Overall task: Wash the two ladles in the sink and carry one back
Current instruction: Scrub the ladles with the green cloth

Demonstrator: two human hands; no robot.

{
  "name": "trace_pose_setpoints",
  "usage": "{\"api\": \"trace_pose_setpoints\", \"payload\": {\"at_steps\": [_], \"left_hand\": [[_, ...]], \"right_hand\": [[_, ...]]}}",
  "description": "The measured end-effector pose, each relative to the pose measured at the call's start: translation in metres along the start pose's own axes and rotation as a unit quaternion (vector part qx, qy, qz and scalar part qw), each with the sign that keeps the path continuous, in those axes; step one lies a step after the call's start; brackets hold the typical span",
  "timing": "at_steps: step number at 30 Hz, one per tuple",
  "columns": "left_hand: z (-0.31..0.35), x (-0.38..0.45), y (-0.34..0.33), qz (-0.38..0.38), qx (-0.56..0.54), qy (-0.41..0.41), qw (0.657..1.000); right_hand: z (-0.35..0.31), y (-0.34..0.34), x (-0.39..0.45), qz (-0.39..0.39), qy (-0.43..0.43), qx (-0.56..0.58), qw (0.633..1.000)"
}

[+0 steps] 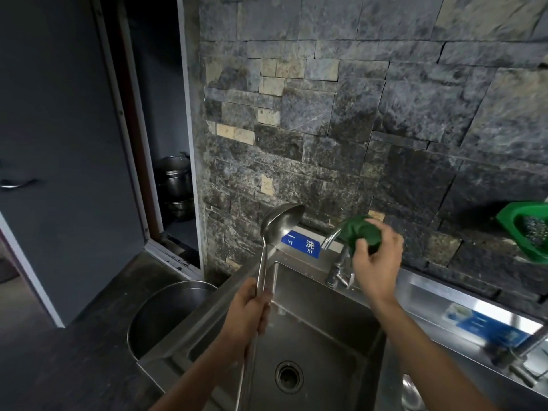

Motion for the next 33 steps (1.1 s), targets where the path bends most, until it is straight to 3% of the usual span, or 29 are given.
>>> {"api": "trace_pose_setpoints", "payload": {"at_steps": [3, 6, 13, 17, 20, 24, 27, 29, 30, 32, 33], "left_hand": [[0.012, 0.004, -0.004, 0.003, -0.071, 0.017, 0.997], [0.022, 0.009, -0.009, 0.019, -0.044, -0.011, 0.999], [0.025, -0.006, -0.009, -0.031, -0.054, -0.075, 0.995], [0.037, -0.009, -0.010, -0.067, -0.059, -0.082, 0.993], [0.041, -0.005, -0.009, 0.000, 0.045, -0.119, 0.992], [0.024, -0.008, -0.004, 0.040, 0.249, -0.226, 0.941], [0.019, -0.017, -0.006, 0.053, 0.242, -0.245, 0.937], [0.020, -0.022, -0.009, 0.048, 0.212, -0.251, 0.943], [0.020, -0.023, -0.009, 0.052, 0.210, -0.252, 0.943], [0.024, -0.022, -0.007, 0.059, 0.236, -0.262, 0.934], [0.027, -0.021, -0.008, 0.060, 0.262, -0.271, 0.924]], "right_hand": [[-0.028, 0.005, -0.002, -0.015, 0.012, 0.121, 0.992], [-0.064, -0.004, -0.010, -0.095, 0.093, 0.116, 0.984], [-0.097, -0.041, -0.034, -0.211, 0.240, 0.044, 0.947], [-0.110, -0.058, -0.044, -0.198, 0.384, -0.071, 0.899], [-0.117, -0.070, -0.058, -0.154, 0.451, -0.163, 0.864], [-0.124, -0.074, -0.050, -0.135, 0.351, -0.102, 0.921], [-0.121, -0.070, -0.013, -0.127, 0.095, 0.042, 0.987], [-0.106, -0.071, 0.001, -0.131, -0.080, 0.123, 0.980], [-0.099, -0.073, 0.002, -0.132, -0.125, 0.143, 0.973], [-0.093, -0.075, 0.002, -0.142, -0.143, 0.141, 0.969], [-0.094, -0.074, 0.001, -0.154, -0.109, 0.105, 0.976]]}}
Point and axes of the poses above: each hand's wrist, its own x-axis towards the middle knuckle, its own y-axis out of the back of the hand, z = x × y, the point moved 4 cm from there along x, towards the middle knuckle, and after that the axes turned 6 degrees about -z, right-handed, at the moved point
